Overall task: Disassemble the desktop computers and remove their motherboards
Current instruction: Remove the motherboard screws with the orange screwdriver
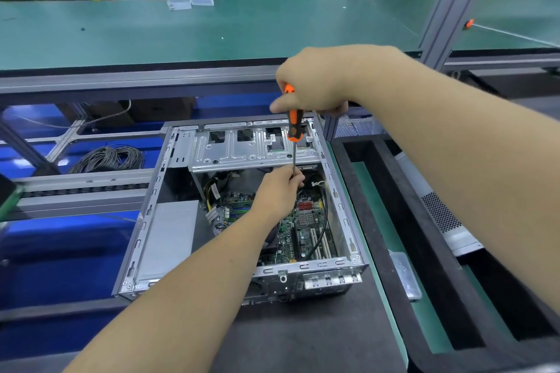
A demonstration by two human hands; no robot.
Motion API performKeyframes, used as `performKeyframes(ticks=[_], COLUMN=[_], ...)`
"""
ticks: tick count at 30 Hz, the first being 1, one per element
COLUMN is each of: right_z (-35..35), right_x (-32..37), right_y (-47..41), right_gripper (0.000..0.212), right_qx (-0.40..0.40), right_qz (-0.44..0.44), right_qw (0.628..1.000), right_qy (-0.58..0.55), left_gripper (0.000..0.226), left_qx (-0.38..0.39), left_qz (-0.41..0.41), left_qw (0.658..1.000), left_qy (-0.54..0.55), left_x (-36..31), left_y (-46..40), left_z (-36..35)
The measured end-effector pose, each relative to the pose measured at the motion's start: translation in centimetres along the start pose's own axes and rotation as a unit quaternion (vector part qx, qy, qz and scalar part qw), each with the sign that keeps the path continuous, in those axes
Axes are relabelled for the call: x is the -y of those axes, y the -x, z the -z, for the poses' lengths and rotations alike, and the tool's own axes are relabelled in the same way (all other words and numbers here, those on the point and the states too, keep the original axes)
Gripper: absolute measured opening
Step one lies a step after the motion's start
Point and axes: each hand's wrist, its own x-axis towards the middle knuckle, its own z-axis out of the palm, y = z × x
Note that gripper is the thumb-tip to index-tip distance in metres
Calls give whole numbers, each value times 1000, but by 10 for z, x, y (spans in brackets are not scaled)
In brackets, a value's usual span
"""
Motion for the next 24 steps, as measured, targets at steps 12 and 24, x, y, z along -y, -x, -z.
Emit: performKeyframes(ticks=[12,24], right_z=[-4,-11], right_x=[-3,-8], right_y=[3,2], right_gripper=[35,10], right_qx=[14,-48], right_qz=[-11,57], right_qw=[1000,995], right_qy=[-22,-73], left_gripper=[20,22], left_qx=[8,0], left_qz=[-5,5], left_qw=[1000,1000], left_qy=[-9,-2], left_x=[1,6], left_y=[-2,-3], left_z=[-3,-4])
